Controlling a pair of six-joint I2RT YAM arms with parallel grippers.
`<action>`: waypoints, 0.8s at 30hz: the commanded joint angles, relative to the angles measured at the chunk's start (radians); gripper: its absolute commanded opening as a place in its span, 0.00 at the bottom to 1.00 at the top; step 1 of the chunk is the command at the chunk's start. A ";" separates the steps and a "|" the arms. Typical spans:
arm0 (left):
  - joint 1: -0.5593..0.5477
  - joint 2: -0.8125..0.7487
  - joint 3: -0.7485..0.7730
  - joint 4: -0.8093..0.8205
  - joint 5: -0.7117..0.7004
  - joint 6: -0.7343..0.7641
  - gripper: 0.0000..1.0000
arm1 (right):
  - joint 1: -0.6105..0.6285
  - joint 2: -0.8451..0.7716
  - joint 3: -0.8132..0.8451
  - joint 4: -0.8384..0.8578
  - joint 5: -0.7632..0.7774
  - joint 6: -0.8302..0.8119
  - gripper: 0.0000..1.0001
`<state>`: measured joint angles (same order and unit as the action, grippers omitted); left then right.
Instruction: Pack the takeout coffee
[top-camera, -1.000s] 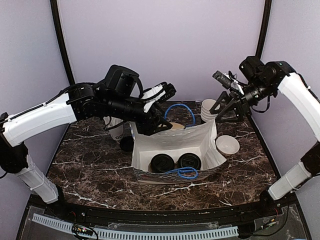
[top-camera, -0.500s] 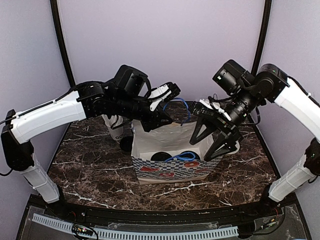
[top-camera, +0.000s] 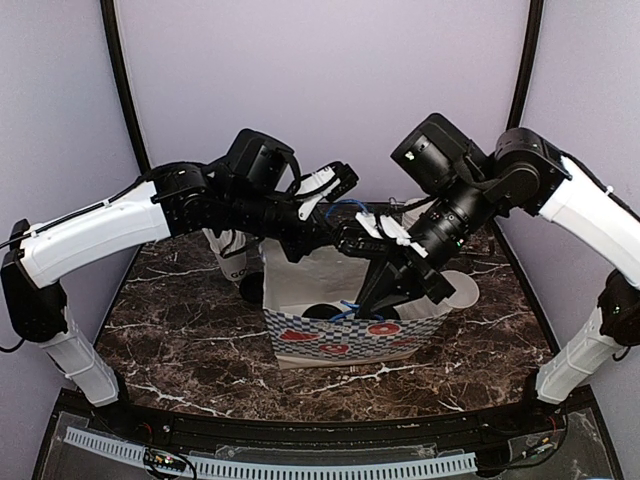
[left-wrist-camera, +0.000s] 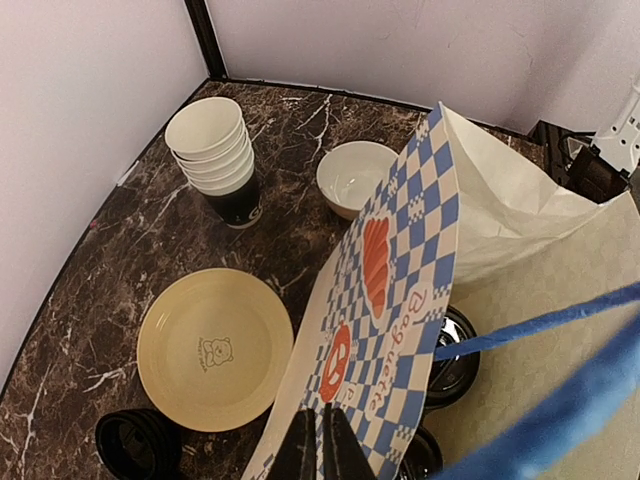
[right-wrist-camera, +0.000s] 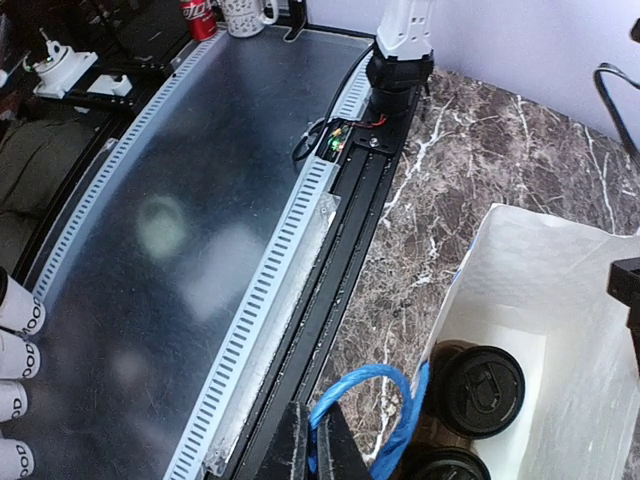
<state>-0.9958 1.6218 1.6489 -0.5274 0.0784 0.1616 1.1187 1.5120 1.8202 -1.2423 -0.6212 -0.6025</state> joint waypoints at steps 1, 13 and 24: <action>0.008 -0.043 0.038 -0.041 0.049 -0.020 0.04 | 0.003 0.002 0.108 0.017 -0.030 0.015 0.00; 0.006 0.005 0.131 -0.112 0.173 -0.076 0.00 | 0.001 0.040 0.223 -0.038 -0.100 -0.030 0.00; 0.006 0.004 0.051 -0.060 0.138 -0.047 0.00 | 0.001 0.060 0.183 -0.027 -0.047 -0.025 0.00</action>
<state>-0.9909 1.6352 1.7290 -0.6090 0.2245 0.0975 1.1179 1.5612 2.0087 -1.2808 -0.6788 -0.6250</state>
